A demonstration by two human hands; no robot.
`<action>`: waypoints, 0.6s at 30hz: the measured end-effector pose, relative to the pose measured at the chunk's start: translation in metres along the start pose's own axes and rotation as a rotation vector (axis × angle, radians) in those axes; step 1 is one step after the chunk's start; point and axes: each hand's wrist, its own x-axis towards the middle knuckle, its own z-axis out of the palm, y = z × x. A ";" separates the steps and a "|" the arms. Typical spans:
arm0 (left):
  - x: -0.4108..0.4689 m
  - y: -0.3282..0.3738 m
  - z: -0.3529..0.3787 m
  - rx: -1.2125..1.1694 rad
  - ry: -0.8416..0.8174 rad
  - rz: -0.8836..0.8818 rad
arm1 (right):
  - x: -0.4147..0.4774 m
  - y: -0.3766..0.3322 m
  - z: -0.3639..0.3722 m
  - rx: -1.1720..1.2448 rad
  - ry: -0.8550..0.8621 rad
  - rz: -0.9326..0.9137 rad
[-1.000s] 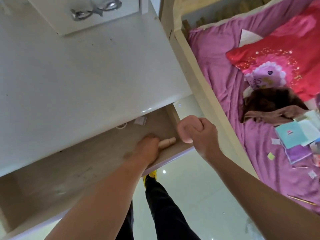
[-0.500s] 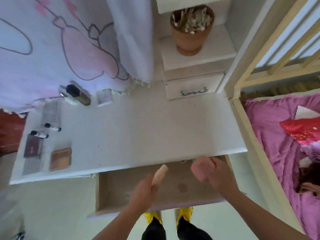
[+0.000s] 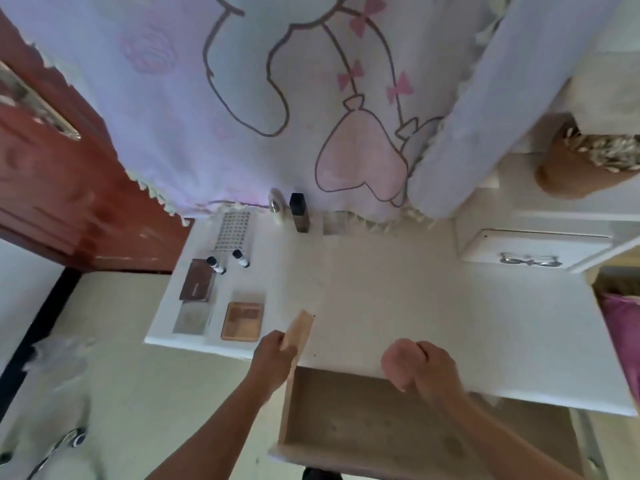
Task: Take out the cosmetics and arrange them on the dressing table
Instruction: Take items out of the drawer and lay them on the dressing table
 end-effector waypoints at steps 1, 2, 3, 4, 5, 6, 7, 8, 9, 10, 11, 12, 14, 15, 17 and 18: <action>0.009 0.001 -0.008 -0.027 -0.011 -0.013 | 0.002 -0.006 0.009 -0.004 0.000 0.023; 0.017 0.002 -0.015 -0.064 -0.022 -0.030 | 0.004 -0.010 0.019 0.001 -0.002 0.053; 0.028 0.005 -0.024 -0.095 -0.036 -0.047 | 0.009 -0.015 0.030 0.018 0.001 0.079; 0.038 0.008 -0.031 -0.119 -0.046 -0.060 | 0.010 -0.021 0.038 0.027 0.002 0.101; 0.046 0.014 -0.035 -0.129 -0.043 -0.071 | 0.010 -0.026 0.043 0.016 -0.003 0.114; 0.058 0.019 -0.041 -0.133 -0.029 -0.079 | 0.010 -0.032 0.049 0.006 0.001 0.120; 0.073 0.024 -0.046 -0.141 -0.016 -0.084 | 0.013 -0.037 0.057 0.012 0.012 0.125; 0.086 0.029 -0.050 -0.162 -0.006 -0.091 | 0.016 -0.043 0.064 0.027 0.025 0.137; 0.099 0.034 -0.053 -0.194 -0.002 -0.098 | 0.017 -0.048 0.071 0.044 0.033 0.150; 0.112 0.040 -0.057 -0.237 0.007 -0.100 | 0.018 -0.053 0.077 0.058 0.032 0.165; 0.123 0.046 -0.059 -0.287 0.026 -0.106 | 0.019 -0.059 0.082 0.072 0.030 0.163; 0.135 0.052 -0.061 -0.339 0.047 -0.119 | 0.020 -0.064 0.087 0.081 0.028 0.164; 0.157 0.062 -0.065 -0.435 0.097 -0.152 | 0.023 -0.075 0.095 0.103 0.038 0.155; 0.167 0.065 -0.065 -0.462 0.123 -0.173 | 0.025 -0.079 0.100 0.114 0.039 0.155; 0.179 0.072 -0.065 -0.482 0.165 -0.183 | 0.029 -0.088 0.107 0.129 0.027 0.165; 0.183 0.076 -0.064 -0.486 0.186 -0.169 | 0.031 -0.091 0.110 0.133 0.017 0.172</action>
